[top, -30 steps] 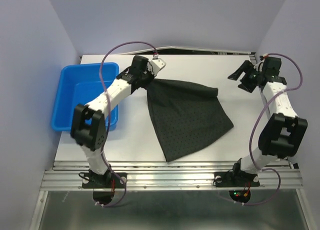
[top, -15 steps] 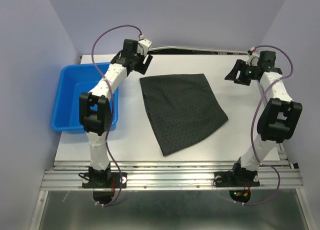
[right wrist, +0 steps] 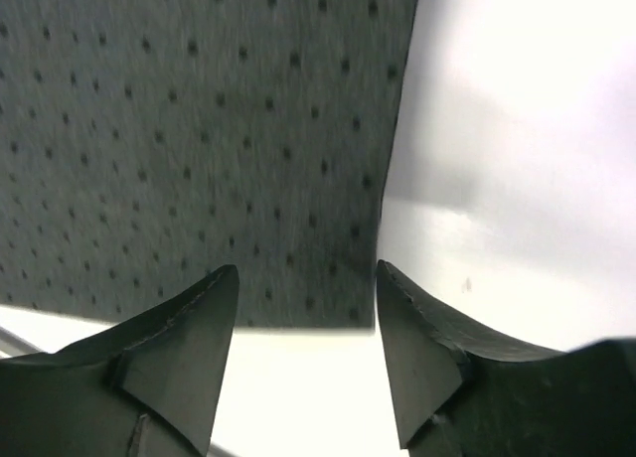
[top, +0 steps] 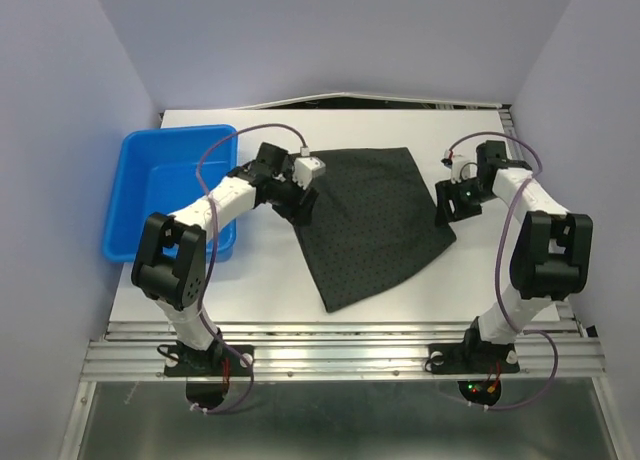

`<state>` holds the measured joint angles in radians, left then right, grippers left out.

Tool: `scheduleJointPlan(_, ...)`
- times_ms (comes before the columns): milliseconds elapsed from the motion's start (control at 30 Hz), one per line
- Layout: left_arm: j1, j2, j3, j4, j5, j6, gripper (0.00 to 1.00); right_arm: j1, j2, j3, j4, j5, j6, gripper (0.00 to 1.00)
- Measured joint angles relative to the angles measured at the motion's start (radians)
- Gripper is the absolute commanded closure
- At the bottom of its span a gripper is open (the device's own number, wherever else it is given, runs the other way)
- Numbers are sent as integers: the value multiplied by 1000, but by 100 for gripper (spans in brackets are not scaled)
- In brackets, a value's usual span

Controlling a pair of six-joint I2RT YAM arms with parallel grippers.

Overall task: Fold and stack the skirts
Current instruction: Flatten the skirt out

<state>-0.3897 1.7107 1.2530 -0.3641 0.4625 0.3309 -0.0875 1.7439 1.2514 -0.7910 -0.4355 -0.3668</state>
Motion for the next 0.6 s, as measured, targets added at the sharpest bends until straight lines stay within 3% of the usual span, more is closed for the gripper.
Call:
scheduleJointPlan(167, -172, -35, -140, -7, -8, 26, 26, -41, -157, -55, -75, 29, -83, 34)
scheduleJointPlan(300, -292, -51, -183, -5, -7, 41, 26, -76, -251, -100, -125, 23, -155, 28)
scheduleJointPlan(400, -298, -52, -186, -1, -19, 42, 26, -76, -239, -141, -135, 4, -186, 20)
scheduleJointPlan(600, -261, -39, -171, 1, -30, 42, 25, -75, -151, -228, -72, -51, -225, 21)
